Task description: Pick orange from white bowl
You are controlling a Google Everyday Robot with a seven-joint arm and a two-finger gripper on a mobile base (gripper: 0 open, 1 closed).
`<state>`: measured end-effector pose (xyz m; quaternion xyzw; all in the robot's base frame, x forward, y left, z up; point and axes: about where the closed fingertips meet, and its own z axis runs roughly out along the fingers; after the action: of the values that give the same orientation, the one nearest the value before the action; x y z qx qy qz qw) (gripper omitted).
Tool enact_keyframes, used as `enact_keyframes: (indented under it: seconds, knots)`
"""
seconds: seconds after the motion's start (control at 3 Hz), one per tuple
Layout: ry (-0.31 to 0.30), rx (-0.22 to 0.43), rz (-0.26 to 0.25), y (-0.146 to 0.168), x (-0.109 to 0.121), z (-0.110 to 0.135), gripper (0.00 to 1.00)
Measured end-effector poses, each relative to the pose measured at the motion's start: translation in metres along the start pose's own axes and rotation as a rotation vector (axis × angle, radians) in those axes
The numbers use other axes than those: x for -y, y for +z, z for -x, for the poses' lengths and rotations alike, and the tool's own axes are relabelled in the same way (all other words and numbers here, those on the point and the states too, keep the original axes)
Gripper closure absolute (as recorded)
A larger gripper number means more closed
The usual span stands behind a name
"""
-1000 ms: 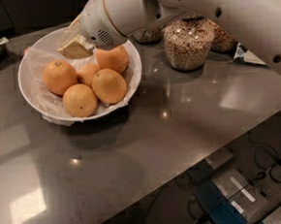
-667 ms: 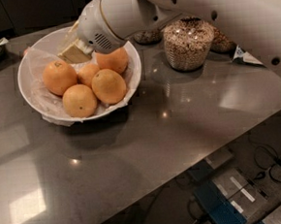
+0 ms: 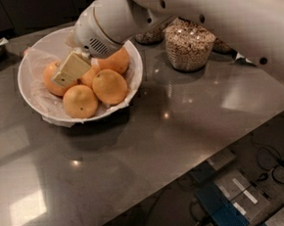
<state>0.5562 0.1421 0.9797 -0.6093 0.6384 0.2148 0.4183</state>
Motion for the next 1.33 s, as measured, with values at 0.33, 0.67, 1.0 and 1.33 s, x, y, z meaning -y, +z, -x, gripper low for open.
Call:
enact_keyframes:
  seconds: [0.33,0.67,1.0,1.33]
  knots:
    - [0.000,0.000,0.000,0.000,0.000,0.000,0.00]
    - [0.007,-0.038,0.023,0.026,0.011,-0.009,0.09]
    - [0.007,-0.038,0.023,0.026,0.011,-0.009,0.00]
    - [0.007,-0.038,0.023,0.026,0.011,-0.009,0.00]
